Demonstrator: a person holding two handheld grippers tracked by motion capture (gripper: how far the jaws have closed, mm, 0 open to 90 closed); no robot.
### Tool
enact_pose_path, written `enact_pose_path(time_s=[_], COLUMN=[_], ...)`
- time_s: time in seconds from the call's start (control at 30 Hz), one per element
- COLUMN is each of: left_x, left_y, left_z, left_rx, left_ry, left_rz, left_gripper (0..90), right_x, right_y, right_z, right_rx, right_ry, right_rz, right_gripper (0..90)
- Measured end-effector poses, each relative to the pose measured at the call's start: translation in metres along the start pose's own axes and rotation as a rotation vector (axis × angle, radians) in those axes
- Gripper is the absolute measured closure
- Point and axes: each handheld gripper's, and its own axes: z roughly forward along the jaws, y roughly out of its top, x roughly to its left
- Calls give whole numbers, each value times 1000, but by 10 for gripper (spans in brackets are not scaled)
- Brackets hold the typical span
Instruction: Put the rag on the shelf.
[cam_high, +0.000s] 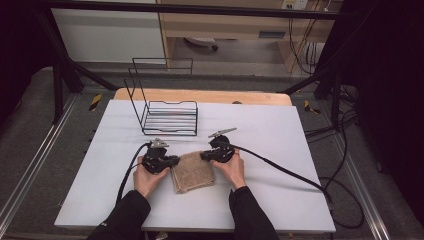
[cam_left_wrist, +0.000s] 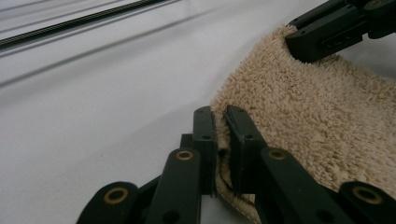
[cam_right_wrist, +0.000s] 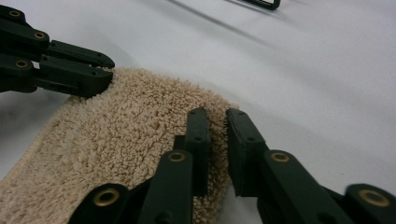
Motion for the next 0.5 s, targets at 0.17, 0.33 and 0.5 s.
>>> enact_pose_path(time_s=[0.17,0.33,0.5], left_x=[4,3,-1], left_y=[0,0,2], left_z=[-1,-3,-10], left_rx=[0,-15,-43], left_ry=[-26,-23,-18], left_rz=[-34,-28,-2], left_gripper=[840,857,860], right_x=[1,3,9], right_y=[1,2,2], right_z=[-2,-9,-21], right_rx=[2,-13,-52], right_ry=[5,9,9], right_rz=[-3,-17,-43], right_gripper=[855,860,861])
